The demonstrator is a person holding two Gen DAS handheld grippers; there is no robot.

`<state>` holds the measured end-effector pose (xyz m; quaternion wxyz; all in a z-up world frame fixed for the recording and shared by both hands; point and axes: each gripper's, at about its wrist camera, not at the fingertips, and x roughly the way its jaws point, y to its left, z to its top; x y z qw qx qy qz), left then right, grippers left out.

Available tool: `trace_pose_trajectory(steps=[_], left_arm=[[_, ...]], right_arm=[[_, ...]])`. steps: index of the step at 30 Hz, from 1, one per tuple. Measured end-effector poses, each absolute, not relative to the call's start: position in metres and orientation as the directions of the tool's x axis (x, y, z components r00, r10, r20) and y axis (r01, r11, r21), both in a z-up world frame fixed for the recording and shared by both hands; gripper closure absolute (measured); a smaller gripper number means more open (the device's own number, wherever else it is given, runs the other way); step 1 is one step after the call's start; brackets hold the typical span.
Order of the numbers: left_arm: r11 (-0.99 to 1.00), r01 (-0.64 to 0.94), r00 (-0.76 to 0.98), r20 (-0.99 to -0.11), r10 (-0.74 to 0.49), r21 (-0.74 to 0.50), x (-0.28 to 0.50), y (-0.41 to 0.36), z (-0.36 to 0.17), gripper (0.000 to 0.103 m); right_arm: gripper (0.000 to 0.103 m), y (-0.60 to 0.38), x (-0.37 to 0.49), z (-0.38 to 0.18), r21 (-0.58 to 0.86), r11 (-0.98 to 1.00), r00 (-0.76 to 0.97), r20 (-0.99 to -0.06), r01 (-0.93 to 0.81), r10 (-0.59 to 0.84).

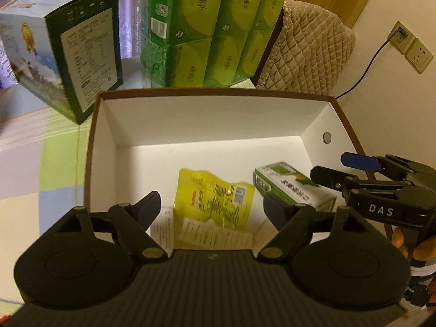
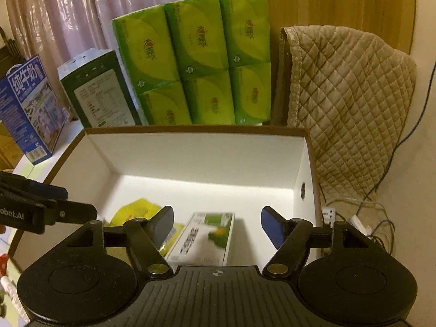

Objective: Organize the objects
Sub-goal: 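Open the left tool to drop the packet while the right tool releases the green-white box into the box, then move both tools back from the box to the table items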

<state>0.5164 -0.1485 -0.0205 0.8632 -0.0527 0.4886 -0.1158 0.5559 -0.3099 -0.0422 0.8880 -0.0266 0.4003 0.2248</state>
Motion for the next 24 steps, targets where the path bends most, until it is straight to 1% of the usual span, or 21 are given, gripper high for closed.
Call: trace_pose_trajectory(steps=[8,24], left_arm=[[0.97,0.134,0.509,-0.826,-0.243,-0.203,0.484,-0.144,-0.005,0.021],[0.966,0.115,0.574,-0.779,-0.254,-0.23,0.403,-0.131,0.028,0.02]], right_arm=[[0.03,-0.316,0.524,-0.028,0.147,0.902,0.578,-0.724,-0.405,0.377],[0.028,-0.309,0.46,0.001,0.161,0.895,0.595,-0.696,-0.416,0.401]])
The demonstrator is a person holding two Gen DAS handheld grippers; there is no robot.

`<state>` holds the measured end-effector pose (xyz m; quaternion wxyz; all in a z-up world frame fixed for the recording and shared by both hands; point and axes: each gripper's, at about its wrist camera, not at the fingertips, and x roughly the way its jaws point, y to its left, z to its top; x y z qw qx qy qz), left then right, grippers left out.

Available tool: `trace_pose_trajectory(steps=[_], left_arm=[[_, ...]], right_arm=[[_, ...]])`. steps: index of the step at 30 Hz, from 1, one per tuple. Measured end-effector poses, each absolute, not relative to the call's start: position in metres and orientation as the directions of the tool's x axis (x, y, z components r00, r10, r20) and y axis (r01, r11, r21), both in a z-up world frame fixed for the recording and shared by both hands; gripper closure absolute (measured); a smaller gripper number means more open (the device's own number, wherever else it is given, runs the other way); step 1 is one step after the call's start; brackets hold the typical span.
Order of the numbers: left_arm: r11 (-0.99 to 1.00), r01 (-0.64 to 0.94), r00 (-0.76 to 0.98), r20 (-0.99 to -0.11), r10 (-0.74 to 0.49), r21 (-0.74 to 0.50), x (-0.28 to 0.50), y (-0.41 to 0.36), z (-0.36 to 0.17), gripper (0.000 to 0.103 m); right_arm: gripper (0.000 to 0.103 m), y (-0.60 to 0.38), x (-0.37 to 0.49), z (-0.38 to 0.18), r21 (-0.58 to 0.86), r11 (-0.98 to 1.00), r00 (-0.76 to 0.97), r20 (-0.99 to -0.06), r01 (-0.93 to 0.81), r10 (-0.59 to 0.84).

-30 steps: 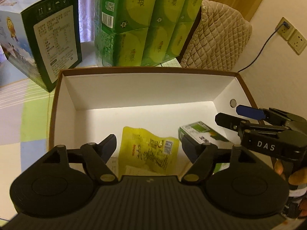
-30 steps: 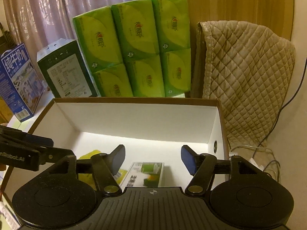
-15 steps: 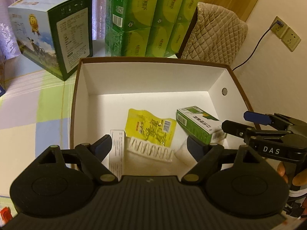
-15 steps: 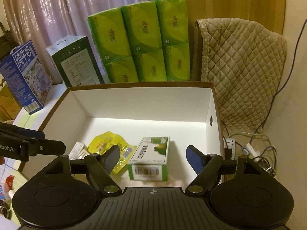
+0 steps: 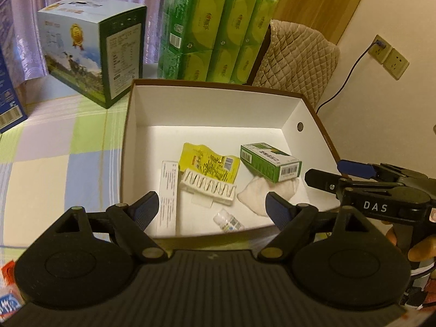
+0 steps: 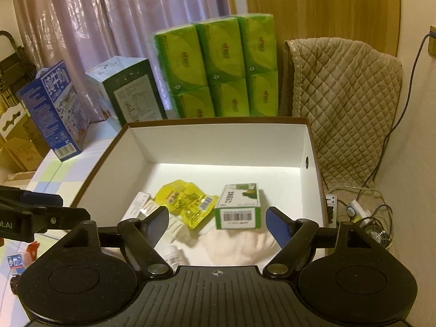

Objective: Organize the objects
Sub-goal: 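Move both tools back from the box to the table items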

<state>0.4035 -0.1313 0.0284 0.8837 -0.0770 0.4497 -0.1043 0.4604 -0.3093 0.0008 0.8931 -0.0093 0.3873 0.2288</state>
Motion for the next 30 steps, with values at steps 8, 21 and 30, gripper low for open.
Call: trace_pose_trajectory(steps=[8,21,30], left_arm=[[0.965,0.083,0.593,-0.766,-0.249,-0.25,0.35,-0.106,0.033,0.02],[0.965,0.01,0.604,-0.767,-0.216,-0.264,0.255,-0.051,0.029,0.02],[0.961,-0.092,0.592,-0.791,-0.157,-0.259,0.193,-0.003,0.016,0.02]], right_arm=[[0.027,-0.303,0.412,0.008,0.186,0.883,0.592,-0.68,-0.431,0.432],[0.027,-0.269,0.336,0.006,0.2,0.857,0.542,-0.701,-0.475,0.464],[0.027,-0.232,0.294,-0.015,0.232,0.814,0.446,-0.741,-0.533,0.503]])
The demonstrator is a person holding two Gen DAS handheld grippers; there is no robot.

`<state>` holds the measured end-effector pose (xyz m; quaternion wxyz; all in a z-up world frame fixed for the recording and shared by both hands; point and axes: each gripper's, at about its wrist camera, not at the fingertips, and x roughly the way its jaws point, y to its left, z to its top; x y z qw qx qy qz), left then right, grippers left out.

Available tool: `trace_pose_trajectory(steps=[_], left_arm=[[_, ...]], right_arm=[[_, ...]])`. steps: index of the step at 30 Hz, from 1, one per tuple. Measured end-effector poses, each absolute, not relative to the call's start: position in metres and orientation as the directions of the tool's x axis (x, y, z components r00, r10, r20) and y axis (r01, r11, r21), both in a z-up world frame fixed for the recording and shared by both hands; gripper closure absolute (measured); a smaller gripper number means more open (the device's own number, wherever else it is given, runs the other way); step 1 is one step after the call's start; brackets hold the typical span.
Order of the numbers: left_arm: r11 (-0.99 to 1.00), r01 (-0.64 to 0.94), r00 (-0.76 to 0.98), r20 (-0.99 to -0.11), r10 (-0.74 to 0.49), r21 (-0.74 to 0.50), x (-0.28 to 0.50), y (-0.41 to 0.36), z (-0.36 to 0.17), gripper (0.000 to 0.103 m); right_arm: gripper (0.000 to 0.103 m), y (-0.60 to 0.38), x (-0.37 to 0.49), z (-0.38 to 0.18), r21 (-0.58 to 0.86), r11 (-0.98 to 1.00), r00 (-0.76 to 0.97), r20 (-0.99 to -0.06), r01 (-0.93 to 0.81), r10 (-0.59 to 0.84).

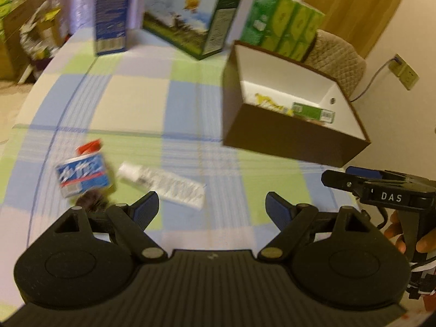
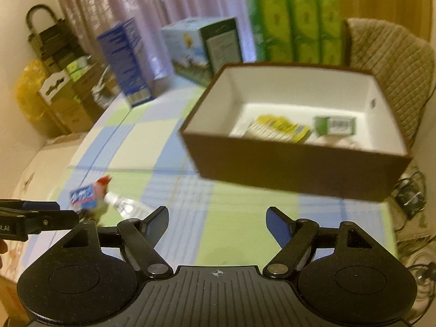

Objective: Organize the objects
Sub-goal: 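Move both tools back from the box to the table items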

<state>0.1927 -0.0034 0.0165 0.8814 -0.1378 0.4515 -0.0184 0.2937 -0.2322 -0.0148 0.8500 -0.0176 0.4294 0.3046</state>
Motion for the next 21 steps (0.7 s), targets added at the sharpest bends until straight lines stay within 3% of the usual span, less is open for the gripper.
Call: trace_pose_trajectory(steps=[21], left_arm=[[0.926,-0.303,0.536,-0.843,-0.03,-0.225,0.134,0.065,-0.022,0.021]], right_arm=[[0.027,-0.152,0.253,-0.065,0.235,0.717,0.273,-0.812,-0.656,0.516]])
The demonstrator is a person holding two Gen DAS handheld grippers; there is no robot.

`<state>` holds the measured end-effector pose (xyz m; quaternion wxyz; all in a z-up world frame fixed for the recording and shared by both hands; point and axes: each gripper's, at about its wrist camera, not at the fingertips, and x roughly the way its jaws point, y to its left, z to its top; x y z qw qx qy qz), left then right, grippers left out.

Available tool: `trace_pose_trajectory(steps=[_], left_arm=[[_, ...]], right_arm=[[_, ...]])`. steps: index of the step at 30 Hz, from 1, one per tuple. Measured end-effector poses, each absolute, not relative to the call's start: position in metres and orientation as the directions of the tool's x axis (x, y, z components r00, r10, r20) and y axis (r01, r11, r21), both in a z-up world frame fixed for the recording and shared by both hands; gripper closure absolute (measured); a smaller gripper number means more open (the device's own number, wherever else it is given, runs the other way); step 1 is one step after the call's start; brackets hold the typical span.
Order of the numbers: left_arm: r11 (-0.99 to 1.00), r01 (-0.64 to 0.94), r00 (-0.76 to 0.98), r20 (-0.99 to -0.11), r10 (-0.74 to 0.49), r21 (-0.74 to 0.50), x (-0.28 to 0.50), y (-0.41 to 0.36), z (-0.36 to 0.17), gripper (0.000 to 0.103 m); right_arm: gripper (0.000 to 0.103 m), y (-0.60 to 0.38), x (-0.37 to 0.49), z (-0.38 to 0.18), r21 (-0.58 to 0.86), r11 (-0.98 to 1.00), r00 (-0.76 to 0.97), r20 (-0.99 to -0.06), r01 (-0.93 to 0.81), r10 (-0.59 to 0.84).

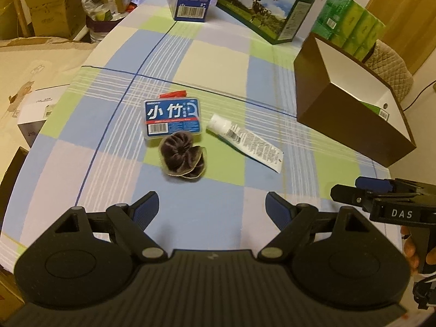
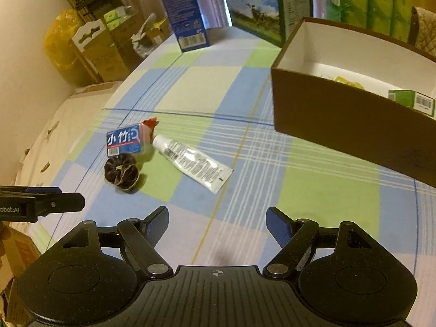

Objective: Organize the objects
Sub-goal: 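Move both tools back from the box to the table items, then grasp the brown scrunchie with the left tool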

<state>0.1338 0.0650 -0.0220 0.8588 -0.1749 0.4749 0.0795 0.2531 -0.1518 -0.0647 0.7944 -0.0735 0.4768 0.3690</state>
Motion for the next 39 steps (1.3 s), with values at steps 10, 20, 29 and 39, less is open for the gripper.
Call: trace_pose_trajectory(steps=[10,20,29,39], left_arm=[[0.936,-0.296,0.547,-0.837,0.001,-0.193,0.144,0.065,-0.036,0.022],[0.949,-0.283,0.536,-0.843,0.035,-0.14,0.169,0.069,-0.059,0.026],[0.96,-0.265,0.526,-0.848,0.068,-0.087,0.195,0.075,-0.082,0.029],[0.961,-0.274,0.48,-0.872,0.099,-0.042,0.217,0.082,-0.105,0.043]], right_arm=[[0.027,-0.144,0.258,-0.075,0.237,0.721,0.262,-0.821,-0.651,0.507],[0.027,-0.149,0.277,-0.085,0.237,0.751,0.261,-0.839,-0.616,0.478],[0.027,-0.15,0.291,-0.091,0.238,0.762,0.249,-0.851,-0.602,0.463],[0.027,-0.152,0.306,-0.096,0.233,0.777,0.243,-0.864,-0.585,0.442]])
